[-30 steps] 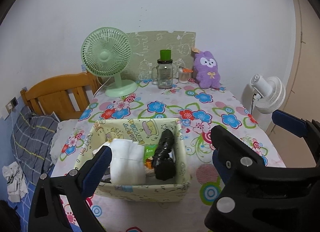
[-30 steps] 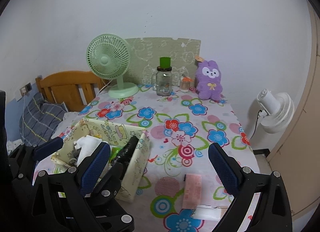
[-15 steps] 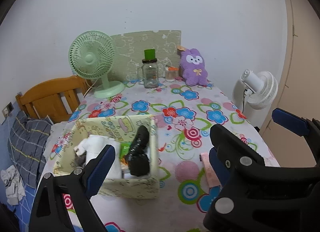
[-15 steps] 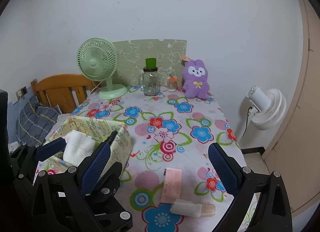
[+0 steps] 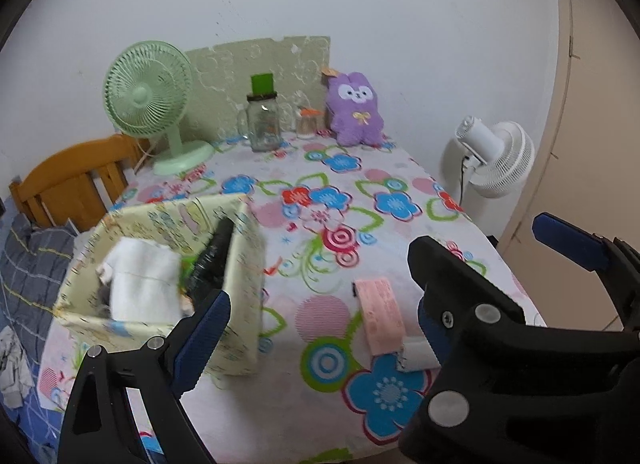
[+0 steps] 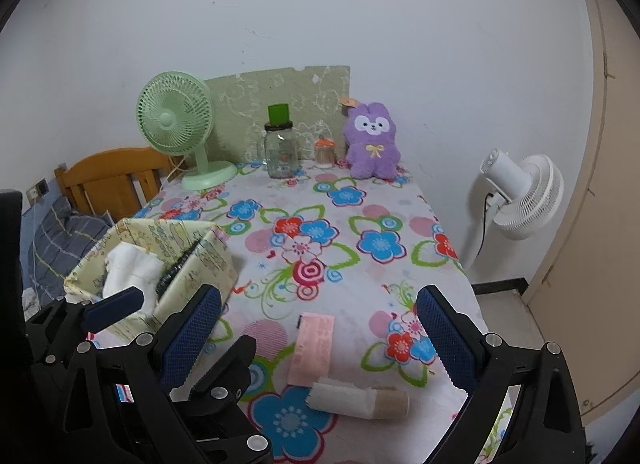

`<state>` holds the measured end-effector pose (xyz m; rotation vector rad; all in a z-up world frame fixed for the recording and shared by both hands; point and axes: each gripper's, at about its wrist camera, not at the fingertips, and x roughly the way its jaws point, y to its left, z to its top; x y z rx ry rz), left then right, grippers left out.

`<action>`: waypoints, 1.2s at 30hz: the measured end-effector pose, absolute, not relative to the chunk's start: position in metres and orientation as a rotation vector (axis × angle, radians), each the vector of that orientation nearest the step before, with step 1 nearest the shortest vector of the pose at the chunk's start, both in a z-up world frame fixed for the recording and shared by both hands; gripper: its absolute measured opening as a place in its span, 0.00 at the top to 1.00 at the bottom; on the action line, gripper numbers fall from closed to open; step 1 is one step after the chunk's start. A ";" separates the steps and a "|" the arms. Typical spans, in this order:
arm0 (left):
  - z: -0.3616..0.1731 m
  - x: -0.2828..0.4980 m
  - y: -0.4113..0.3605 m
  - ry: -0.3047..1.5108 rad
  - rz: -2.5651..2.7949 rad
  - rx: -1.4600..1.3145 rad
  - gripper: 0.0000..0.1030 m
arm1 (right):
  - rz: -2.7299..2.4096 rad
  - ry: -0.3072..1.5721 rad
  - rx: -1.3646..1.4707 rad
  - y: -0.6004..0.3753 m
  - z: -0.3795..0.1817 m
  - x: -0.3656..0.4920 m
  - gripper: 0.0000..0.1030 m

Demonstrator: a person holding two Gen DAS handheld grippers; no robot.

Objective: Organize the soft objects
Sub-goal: 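Withdraw both tools from the box toward the pink items on the bed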

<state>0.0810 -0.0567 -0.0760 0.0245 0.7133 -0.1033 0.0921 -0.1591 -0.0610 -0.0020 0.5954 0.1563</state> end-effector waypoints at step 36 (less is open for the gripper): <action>-0.174 0.092 -0.091 0.921 -0.171 0.082 0.11 | 0.120 0.835 0.023 -0.190 -0.170 0.109 0.04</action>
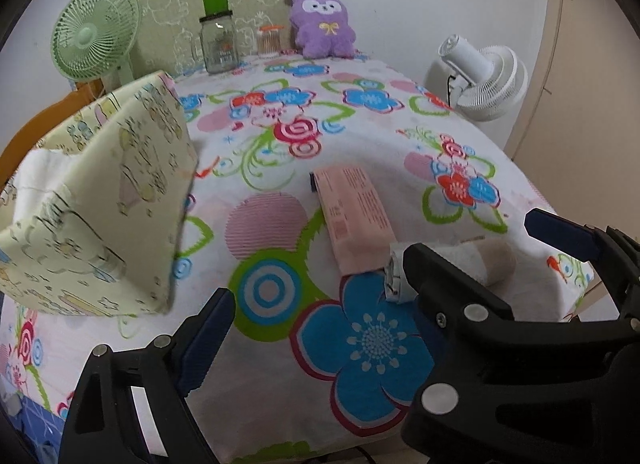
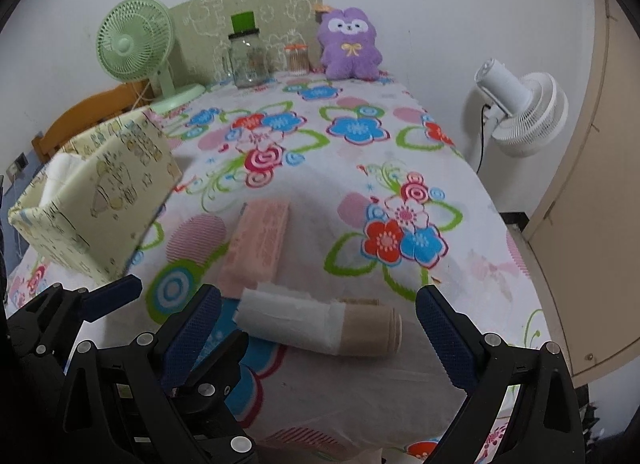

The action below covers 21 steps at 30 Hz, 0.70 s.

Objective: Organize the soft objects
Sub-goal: 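Withdraw both tools from the box toward the pink items on the bed, then grasp the pink tissue packet with left tool while right tool grasps the white-beige roll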

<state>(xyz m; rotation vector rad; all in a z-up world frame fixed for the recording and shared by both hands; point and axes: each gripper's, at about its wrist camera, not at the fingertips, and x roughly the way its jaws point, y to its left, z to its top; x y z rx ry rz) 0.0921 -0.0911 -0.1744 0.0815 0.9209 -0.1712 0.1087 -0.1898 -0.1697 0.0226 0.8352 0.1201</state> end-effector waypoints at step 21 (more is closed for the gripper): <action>-0.180 0.114 -0.118 0.904 -0.160 0.132 0.11 | 0.069 0.874 0.124 -0.226 -0.184 0.122 0.12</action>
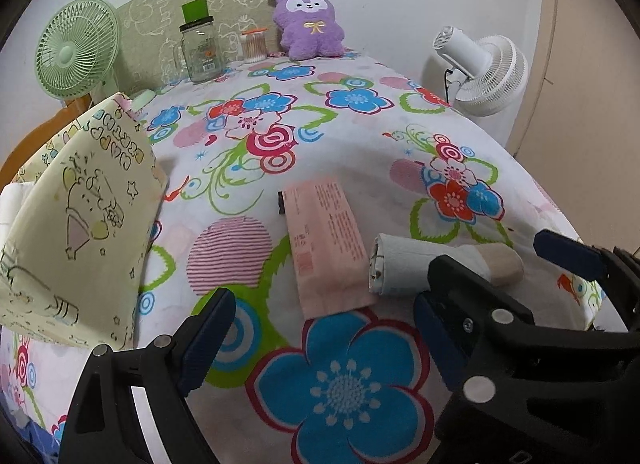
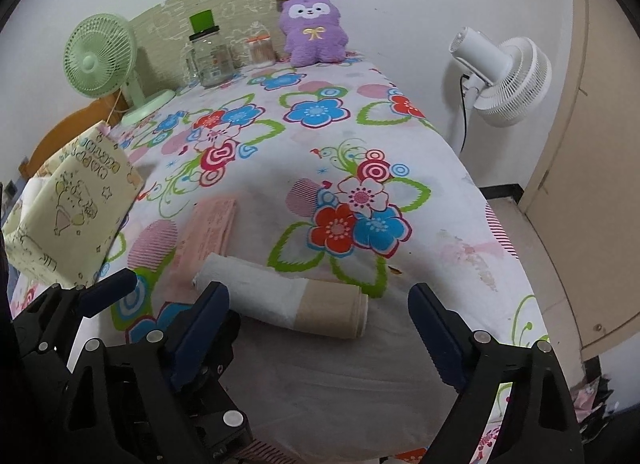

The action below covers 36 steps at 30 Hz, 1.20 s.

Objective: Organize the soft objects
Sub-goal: 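Grasp the pink tissue packet with left tool while right tool grasps the white-beige roll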

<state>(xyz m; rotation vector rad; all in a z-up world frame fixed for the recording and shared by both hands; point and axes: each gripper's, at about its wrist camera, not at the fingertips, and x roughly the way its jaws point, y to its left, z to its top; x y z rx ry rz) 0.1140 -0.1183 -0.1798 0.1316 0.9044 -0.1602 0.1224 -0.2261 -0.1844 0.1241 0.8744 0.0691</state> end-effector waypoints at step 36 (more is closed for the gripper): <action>-0.176 0.131 -0.101 0.935 -0.192 0.081 0.61 | 0.152 0.946 0.140 -0.202 -0.188 0.160 0.39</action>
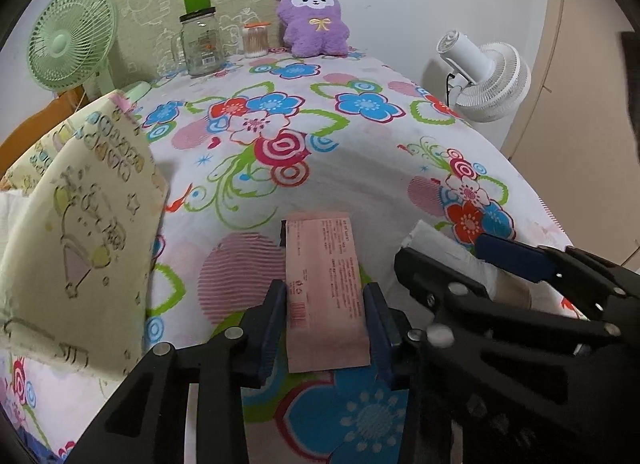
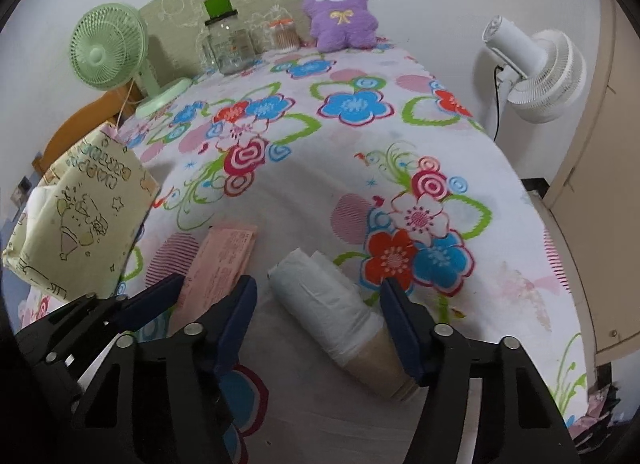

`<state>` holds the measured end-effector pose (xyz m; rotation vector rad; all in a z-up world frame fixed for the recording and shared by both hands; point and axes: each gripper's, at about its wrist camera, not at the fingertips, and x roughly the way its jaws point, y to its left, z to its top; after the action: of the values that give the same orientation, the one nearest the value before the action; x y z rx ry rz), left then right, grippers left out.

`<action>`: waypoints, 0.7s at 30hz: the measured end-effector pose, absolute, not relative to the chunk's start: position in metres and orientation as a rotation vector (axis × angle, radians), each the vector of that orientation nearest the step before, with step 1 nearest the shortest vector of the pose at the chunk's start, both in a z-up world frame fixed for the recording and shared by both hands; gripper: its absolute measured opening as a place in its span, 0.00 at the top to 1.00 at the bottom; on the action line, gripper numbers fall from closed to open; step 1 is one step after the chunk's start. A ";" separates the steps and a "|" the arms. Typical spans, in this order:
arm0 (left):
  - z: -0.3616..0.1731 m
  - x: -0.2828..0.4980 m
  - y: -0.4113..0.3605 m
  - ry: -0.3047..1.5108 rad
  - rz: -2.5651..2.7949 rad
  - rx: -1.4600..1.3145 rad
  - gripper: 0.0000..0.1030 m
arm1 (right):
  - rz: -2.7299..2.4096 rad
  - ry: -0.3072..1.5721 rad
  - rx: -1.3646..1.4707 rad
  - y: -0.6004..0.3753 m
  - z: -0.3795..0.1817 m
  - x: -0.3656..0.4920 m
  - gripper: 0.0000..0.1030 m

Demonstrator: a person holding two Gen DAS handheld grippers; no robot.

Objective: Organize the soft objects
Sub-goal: 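Grasp the pink tissue packet with left tool while right tool grasps the white-beige roll, then lift and carry the pink packet and white-beige roll over the fabric box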

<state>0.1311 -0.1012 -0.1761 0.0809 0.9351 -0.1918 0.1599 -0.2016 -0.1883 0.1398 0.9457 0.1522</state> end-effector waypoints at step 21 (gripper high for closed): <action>-0.166 0.135 -0.094 0.925 -0.190 0.039 0.61 | 0.087 0.930 0.087 -0.192 -0.176 0.164 0.72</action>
<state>0.1353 -0.0945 -0.1659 0.0385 0.9249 -0.1899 0.1639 -0.1921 -0.1759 0.0866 0.9297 0.0867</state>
